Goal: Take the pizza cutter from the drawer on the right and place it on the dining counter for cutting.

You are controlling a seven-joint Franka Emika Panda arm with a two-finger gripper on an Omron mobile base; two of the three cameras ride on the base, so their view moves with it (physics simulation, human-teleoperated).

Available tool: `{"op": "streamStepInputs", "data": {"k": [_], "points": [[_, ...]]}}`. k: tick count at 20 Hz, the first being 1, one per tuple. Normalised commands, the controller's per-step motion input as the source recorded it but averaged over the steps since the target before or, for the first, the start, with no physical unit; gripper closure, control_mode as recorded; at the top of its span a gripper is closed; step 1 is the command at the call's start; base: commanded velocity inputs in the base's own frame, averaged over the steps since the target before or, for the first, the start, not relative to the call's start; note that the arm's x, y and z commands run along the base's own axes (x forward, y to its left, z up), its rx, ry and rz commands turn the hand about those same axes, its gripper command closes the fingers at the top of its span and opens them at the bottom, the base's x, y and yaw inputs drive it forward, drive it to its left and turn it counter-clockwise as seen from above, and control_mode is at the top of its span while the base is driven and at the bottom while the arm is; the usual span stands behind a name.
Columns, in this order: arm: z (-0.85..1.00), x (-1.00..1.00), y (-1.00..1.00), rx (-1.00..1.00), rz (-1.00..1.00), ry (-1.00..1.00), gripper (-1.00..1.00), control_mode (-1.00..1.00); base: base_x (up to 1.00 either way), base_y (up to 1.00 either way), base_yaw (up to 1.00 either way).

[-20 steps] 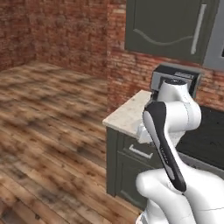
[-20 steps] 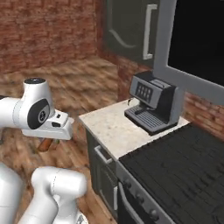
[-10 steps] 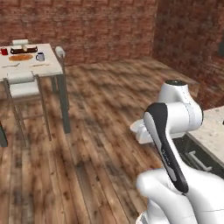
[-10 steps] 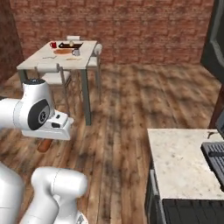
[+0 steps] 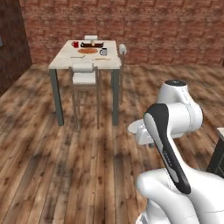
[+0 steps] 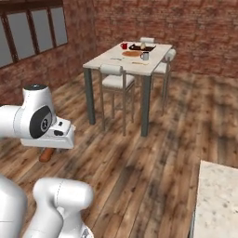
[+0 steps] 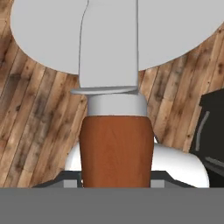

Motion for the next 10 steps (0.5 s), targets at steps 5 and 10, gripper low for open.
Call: {"op": "streamStepInputs", "data": {"k": [5,10], "points": [[0.0,0.0,0.0,0.0,0.0,0.0,1.0,1.0,0.51,0.0,0.21],[0.0,0.0,0.0,0.0,0.0,0.0,1.0,1.0,0.97,0.11,0.02]]}}
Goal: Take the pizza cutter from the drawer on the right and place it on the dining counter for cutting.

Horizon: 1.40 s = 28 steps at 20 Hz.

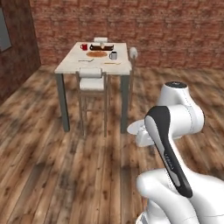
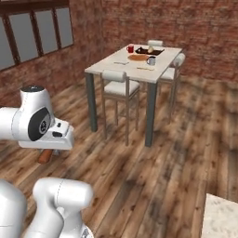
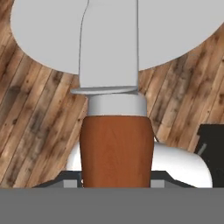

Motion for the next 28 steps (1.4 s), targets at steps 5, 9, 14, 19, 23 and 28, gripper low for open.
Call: {"op": "streamStepInputs", "data": {"k": [5,9,14,19,23,28], "points": [[0.0,0.0,0.0,0.0,0.0,0.0,1.0,1.0,1.0,0.6,-0.03],[0.0,0.0,0.0,0.0,0.0,0.0,1.0,1.0,0.97,1.0,-0.18],[0.0,0.0,0.0,0.0,0.0,0.0,1.0,1.0,0.97,1.0,-0.34],[0.0,0.0,0.0,0.0,0.0,0.0,1.0,1.0,0.97,1.0,-0.38],[0.0,0.0,0.0,0.0,0.0,0.0,1.0,1.0,0.46,1.0,-0.29],[0.0,0.0,0.0,0.0,0.0,0.0,1.0,1.0,0.41,1.0,-0.3]]}}
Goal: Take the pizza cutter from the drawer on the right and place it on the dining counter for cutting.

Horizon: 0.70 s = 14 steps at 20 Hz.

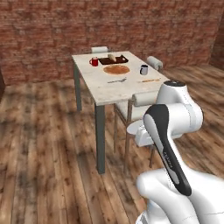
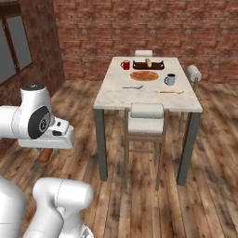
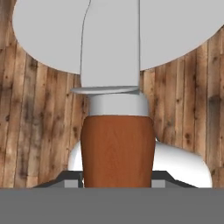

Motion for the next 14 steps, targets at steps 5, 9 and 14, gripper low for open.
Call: {"op": "streamStepInputs", "data": {"k": [5,9,14], "points": [[0.0,0.0,0.0,0.0,0.0,0.0,1.0,1.0,0.48,1.0,-0.34],[0.0,0.0,0.0,0.0,0.0,0.0,1.0,1.0,0.63,1.0,-0.42],[0.0,0.0,0.0,0.0,0.0,0.0,1.0,1.0,0.64,1.0,-0.47]]}}
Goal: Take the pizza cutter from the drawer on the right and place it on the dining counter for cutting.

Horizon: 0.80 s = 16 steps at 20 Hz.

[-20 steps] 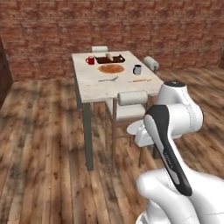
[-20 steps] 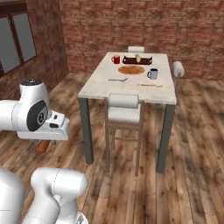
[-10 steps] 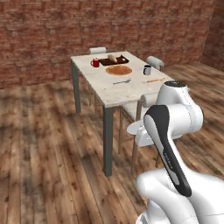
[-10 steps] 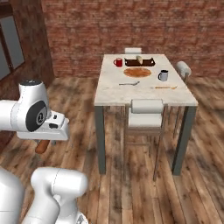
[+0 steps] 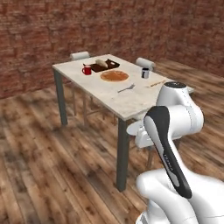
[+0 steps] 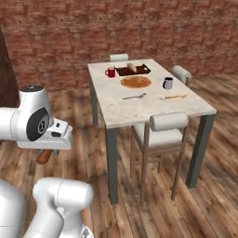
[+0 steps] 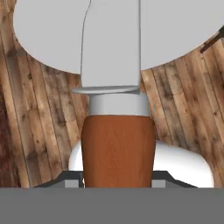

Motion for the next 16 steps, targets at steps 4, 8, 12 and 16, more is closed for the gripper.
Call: {"op": "streamStepInputs", "data": {"k": [4,8,12,16], "points": [[0.0,0.0,0.0,0.0,0.0,0.0,1.0,1.0,0.56,1.0,-0.5],[0.0,0.0,0.0,0.0,0.0,0.0,1.0,1.0,0.49,1.0,-0.53],[0.0,0.0,0.0,0.0,0.0,0.0,1.0,1.0,0.32,1.0,-0.57],[0.0,0.0,0.0,0.0,0.0,0.0,1.0,1.0,0.13,0.97,-0.64]]}}
